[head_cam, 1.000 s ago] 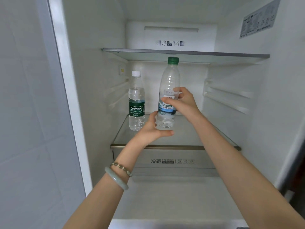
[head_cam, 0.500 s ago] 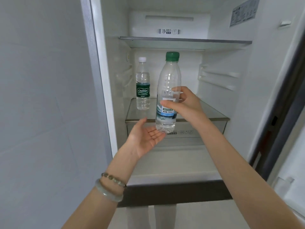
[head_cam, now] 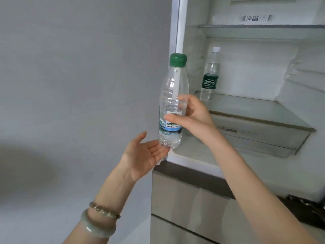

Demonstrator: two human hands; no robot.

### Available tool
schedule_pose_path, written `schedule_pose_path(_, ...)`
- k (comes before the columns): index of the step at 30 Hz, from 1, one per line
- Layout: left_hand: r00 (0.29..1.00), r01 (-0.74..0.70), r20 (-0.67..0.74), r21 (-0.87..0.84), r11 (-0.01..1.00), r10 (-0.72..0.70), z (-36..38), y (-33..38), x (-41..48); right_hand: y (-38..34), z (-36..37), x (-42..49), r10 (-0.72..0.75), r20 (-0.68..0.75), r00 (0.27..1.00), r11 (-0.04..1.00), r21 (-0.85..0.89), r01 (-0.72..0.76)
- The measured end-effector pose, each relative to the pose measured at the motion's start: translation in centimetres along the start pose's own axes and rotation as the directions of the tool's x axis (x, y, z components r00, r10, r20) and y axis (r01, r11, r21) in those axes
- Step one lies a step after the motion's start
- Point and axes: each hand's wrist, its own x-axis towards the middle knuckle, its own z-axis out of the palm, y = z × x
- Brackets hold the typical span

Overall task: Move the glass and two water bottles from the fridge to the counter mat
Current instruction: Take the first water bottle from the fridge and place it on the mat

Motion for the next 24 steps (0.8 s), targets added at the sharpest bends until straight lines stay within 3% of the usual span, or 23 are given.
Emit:
schedule_pose_path(6,0.943,-0.253,-0.246,-0.096,0.963,0.223,-5.8,-1.4,-10.5,-2.2,7.6,-4.9,-0.096,0.304,0.948,0.991,0.119,0.062)
schedule_pose_path(11,0.818,-0.455,-0.454,-0.138,0.880,0.352,-10.0,-4.3,-21.5,-5.3,14.4,-11.8,-0.206,0.505,0.838,0.959,0.273,0.071)
schedule_pose_path(17,0.592,-0.675,-0.676,-0.117,0.729,0.439,-12.6,-8.8,-35.0,-10.5,21.9,-20.9,-0.359,0.709,0.607,0.914,0.399,0.075)
schedule_pose_path(24,0.301,-0.845,-0.816,0.012,0.534,0.494,-13.6,-14.4,-49.0,-17.7,28.4,-32.3,-0.526,0.790,0.315,0.838,0.545,0.031)
